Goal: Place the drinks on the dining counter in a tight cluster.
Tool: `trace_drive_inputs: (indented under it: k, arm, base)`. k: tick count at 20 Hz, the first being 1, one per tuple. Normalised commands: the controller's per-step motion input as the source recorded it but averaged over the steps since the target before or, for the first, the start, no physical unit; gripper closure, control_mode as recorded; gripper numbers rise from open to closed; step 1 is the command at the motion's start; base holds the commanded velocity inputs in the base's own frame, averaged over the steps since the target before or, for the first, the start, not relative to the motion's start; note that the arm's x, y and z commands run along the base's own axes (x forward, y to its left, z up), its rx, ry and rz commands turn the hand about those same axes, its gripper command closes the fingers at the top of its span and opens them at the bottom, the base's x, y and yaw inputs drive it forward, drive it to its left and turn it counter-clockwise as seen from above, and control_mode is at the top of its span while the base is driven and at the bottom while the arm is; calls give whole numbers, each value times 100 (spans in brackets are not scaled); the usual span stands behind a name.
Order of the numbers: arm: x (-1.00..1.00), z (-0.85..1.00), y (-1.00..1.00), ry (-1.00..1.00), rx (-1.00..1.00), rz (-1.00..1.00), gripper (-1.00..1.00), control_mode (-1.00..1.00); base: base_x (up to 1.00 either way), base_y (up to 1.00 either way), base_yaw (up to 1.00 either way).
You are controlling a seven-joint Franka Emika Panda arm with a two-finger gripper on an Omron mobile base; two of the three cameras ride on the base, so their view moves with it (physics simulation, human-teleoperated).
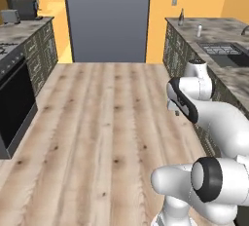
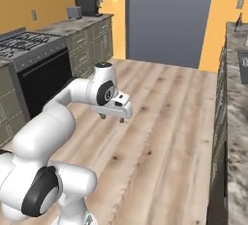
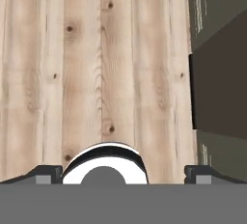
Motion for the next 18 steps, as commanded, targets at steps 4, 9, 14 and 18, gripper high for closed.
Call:
trace_drive_inputs:
  k: [4,9,14,18]
  arm:
    - [0,0,0,0,0,0,-100,100]
    - [0,0,0,0,0,0,-100,100]
    - [0,0,0,0,0,0,-100,100]
    - [0,0,0,0,0,0,-100,100]
  base:
    - [84,24,-18]
    - [81,17,-21]
    - [78,13,-22]
    - [78,12,-20]
